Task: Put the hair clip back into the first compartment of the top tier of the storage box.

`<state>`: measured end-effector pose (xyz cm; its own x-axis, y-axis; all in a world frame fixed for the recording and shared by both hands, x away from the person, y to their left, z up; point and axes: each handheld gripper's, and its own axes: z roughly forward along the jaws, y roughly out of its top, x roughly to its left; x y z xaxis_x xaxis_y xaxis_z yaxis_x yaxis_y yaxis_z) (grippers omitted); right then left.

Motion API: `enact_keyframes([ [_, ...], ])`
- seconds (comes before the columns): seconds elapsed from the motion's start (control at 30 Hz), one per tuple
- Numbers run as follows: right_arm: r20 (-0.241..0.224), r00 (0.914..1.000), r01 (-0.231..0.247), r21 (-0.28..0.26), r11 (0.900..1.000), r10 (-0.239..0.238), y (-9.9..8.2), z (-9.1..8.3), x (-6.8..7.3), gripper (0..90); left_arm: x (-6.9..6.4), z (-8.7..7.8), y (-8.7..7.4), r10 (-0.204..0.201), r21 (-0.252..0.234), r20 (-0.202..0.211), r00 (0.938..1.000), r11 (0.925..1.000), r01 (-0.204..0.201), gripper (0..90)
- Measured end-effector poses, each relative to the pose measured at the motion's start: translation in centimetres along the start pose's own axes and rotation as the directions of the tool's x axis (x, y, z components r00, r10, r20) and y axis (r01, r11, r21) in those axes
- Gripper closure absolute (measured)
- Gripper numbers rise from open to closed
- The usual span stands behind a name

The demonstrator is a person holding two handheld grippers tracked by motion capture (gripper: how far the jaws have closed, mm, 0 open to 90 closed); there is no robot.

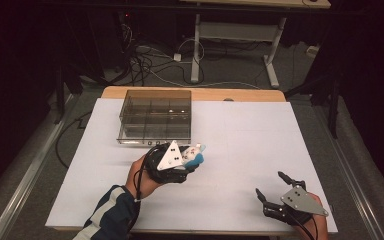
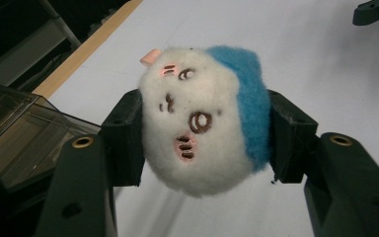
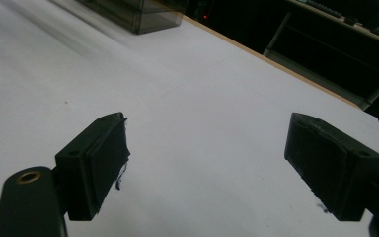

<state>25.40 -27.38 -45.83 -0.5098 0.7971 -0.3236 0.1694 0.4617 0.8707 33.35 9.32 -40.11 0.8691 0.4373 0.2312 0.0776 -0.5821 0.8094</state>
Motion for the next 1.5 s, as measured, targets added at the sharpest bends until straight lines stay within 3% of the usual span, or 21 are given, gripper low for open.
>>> enact_keyframes([
  [0.3,-0.004,1.0000,0.003,0.001,1.0000,-0.003,0.0,0.0,0.0,17.1,0.5,-0.4,-0.1,0.004,-0.005,-0.020,0.9998,1.0000,-0.004,40.8],
  [1.13,-0.003,1.0000,0.005,0.004,1.0000,-0.005,-0.1,0.0,0.0,17.1,3.1,-2.5,-1.2,-0.042,-0.028,-0.073,0.9964,0.9988,0.040,40.8],
  [1.5,-0.008,0.9999,0.011,0.006,0.9999,-0.011,-0.1,0.0,0.0,17.1,4.4,-3.4,-2.0,-0.068,-0.036,-0.114,0.9912,0.9973,0.064,40.7],
])
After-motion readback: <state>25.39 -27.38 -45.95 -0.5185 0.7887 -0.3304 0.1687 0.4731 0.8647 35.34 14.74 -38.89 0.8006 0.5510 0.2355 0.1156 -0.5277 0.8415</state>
